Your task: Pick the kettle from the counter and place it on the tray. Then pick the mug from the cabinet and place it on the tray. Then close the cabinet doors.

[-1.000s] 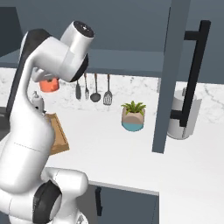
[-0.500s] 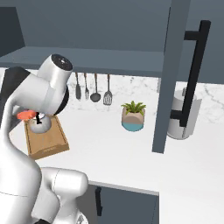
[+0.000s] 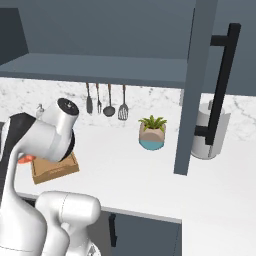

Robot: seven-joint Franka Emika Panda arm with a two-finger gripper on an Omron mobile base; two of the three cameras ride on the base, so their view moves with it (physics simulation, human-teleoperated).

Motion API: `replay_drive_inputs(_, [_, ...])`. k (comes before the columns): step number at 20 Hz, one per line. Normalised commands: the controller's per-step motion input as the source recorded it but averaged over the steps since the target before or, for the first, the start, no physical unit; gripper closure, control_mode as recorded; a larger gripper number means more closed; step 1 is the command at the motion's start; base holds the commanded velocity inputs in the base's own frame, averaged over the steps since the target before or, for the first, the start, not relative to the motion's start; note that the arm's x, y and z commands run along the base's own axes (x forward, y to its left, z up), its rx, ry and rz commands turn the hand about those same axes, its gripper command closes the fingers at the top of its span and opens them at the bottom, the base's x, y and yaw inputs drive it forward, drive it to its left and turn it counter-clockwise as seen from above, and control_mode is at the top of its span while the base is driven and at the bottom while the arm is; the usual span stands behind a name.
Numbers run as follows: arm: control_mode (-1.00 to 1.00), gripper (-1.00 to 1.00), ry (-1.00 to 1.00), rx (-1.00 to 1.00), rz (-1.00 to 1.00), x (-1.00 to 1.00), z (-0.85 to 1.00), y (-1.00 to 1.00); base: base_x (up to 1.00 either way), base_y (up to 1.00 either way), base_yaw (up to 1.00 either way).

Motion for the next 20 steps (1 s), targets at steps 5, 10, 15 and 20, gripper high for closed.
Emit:
replay_drive_inputs(5, [-1.00,1.00,0.00,0.03,0.08,0.44,-0.49,0.00,0.00,0.00,0.00])
replay_drive_inputs(10, [-1.00,1.00,0.00,0.03,0.09,0.45,-0.43,0.00,0.00,0.00,0.00])
replay_drive_inputs(15, [-1.00,1.00,0.00,0.01,0.02,0.53,-0.25,0.08,0.00,0.00,0.00])
replay_drive_inputs(20, [-1.00,1.00,0.02,0.00,0.00,0.52,-0.12,0.16,0.00,0.00,0.00])
